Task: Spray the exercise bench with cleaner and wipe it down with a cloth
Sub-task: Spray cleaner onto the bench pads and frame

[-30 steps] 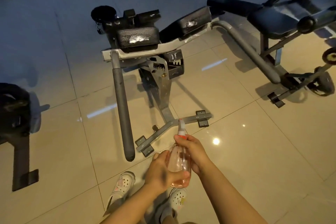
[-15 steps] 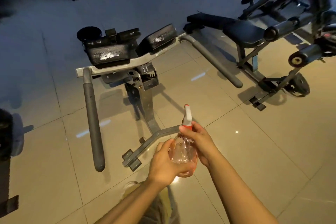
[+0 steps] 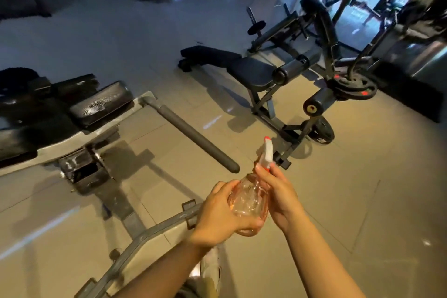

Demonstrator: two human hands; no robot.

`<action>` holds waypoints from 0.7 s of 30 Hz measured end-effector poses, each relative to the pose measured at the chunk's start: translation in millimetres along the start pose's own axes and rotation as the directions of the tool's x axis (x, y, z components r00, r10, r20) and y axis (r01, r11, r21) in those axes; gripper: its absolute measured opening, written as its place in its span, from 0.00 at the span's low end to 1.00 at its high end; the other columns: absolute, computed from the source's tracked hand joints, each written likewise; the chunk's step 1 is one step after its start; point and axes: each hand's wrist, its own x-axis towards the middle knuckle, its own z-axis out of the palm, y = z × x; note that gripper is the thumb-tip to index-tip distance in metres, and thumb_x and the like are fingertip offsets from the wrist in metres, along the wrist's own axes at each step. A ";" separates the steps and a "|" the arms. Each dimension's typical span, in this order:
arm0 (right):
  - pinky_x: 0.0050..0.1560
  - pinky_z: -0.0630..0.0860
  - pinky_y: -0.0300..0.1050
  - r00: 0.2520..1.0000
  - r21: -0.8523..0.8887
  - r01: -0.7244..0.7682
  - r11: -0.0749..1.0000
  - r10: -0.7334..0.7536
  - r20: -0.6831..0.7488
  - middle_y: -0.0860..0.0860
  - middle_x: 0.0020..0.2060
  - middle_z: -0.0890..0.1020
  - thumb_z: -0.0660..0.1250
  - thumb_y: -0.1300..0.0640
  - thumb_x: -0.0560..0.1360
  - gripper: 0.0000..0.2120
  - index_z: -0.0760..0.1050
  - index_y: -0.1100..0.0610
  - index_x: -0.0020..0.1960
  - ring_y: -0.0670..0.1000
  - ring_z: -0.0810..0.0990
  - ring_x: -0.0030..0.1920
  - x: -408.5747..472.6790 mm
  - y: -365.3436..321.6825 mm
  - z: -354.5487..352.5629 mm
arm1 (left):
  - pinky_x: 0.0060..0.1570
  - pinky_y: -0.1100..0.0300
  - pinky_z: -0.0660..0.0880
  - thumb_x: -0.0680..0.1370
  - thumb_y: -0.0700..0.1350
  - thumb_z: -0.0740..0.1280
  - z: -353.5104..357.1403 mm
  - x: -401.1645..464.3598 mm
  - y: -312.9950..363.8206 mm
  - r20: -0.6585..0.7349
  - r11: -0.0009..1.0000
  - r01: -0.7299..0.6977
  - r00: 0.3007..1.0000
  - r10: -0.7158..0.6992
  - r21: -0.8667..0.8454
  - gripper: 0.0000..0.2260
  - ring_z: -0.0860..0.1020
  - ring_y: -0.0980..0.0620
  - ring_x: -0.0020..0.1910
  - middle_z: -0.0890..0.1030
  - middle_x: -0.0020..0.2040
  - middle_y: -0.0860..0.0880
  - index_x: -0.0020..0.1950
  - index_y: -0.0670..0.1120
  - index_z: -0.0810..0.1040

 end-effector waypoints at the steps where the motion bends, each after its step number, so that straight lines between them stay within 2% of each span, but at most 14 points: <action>1: 0.39 0.79 0.43 1.000 -0.012 -0.004 1.000 0.004 0.000 0.55 0.38 0.77 0.72 0.58 0.67 0.16 0.75 0.59 0.53 0.50 0.78 0.37 19.5 -14.4 -7.1 | 0.59 0.62 0.73 0.60 0.54 0.82 6.9 22.5 7.5 0.004 1.000 -0.006 1.000 0.006 -0.015 0.38 0.73 0.59 0.58 0.71 0.58 0.60 0.66 0.57 0.69; 3: 0.41 0.80 0.44 0.999 -0.065 -0.023 0.998 0.021 -0.032 0.55 0.40 0.77 0.73 0.58 0.66 0.18 0.76 0.59 0.54 0.51 0.78 0.39 57.5 -41.0 -20.0 | 0.62 0.61 0.72 0.60 0.52 0.82 21.1 67.1 19.1 0.010 0.999 -0.007 1.000 0.007 -0.044 0.36 0.72 0.58 0.59 0.71 0.59 0.58 0.64 0.57 0.69; 6: 0.42 0.81 0.46 0.998 -0.131 -0.034 0.991 0.026 -0.058 0.55 0.41 0.79 0.74 0.58 0.64 0.23 0.76 0.57 0.58 0.51 0.80 0.40 107.1 -79.2 -35.3 | 0.63 0.60 0.72 0.60 0.52 0.83 32.5 130.0 38.4 0.061 0.998 0.028 0.998 -0.025 -0.051 0.38 0.73 0.57 0.59 0.72 0.61 0.57 0.65 0.55 0.68; 9: 0.42 0.80 0.46 0.995 -0.117 -0.063 0.991 0.053 -0.088 0.55 0.43 0.79 0.75 0.57 0.64 0.25 0.76 0.57 0.60 0.51 0.81 0.40 149.3 -107.4 -38.1 | 0.58 0.57 0.75 0.55 0.60 0.81 29.6 184.3 52.5 0.110 0.999 0.041 0.993 -0.044 0.029 0.41 0.75 0.56 0.58 0.73 0.59 0.59 0.65 0.55 0.70; 12: 0.42 0.79 0.46 0.990 -0.071 -0.127 0.989 0.122 -0.064 0.56 0.44 0.79 0.75 0.56 0.65 0.25 0.75 0.59 0.60 0.51 0.81 0.41 189.9 -117.8 -26.3 | 0.54 0.54 0.77 0.52 0.65 0.77 12.8 215.4 52.0 0.048 0.994 0.094 0.994 -0.097 0.047 0.42 0.76 0.58 0.55 0.75 0.57 0.61 0.64 0.59 0.71; 14: 0.41 0.79 0.45 0.985 -0.097 -0.173 0.980 0.174 0.007 0.54 0.42 0.79 0.75 0.56 0.65 0.25 0.75 0.59 0.61 0.50 0.81 0.40 219.0 -114.9 -9.0 | 0.56 0.55 0.76 0.55 0.64 0.78 -2.6 226.6 46.3 -0.026 0.988 0.154 0.988 -0.154 0.009 0.41 0.75 0.58 0.56 0.75 0.57 0.62 0.65 0.59 0.70; 17: 0.39 0.79 0.42 0.942 -0.249 -0.226 0.942 0.277 0.190 0.53 0.41 0.79 0.73 0.57 0.71 0.18 0.75 0.57 0.59 0.49 0.80 0.40 259.0 -109.3 23.5 | 0.56 0.61 0.72 0.64 0.56 0.79 -25.7 234.3 38.8 -0.164 0.964 0.255 0.950 -0.264 -0.074 0.33 0.72 0.59 0.56 0.72 0.56 0.62 0.65 0.59 0.68; 19: 0.39 0.78 0.40 0.868 -0.351 -0.196 0.916 0.329 0.372 0.53 0.40 0.78 0.72 0.57 0.72 0.15 0.74 0.59 0.56 0.49 0.79 0.39 282.5 -107.2 44.5 | 0.57 0.62 0.71 0.66 0.54 0.78 -31.3 237.9 37.2 -0.276 0.933 0.333 0.892 -0.359 -0.137 0.34 0.71 0.57 0.59 0.70 0.57 0.60 0.69 0.57 0.66; 21: 0.40 0.79 0.40 0.790 -0.442 -0.154 0.884 0.379 0.482 0.54 0.42 0.78 0.70 0.58 0.73 0.16 0.73 0.60 0.59 0.48 0.81 0.39 303.1 -105.7 63.0 | 0.60 0.60 0.72 0.67 0.54 0.78 -31.0 242.7 37.3 -0.382 0.897 0.378 0.813 -0.440 -0.230 0.36 0.71 0.55 0.63 0.69 0.57 0.59 0.70 0.56 0.65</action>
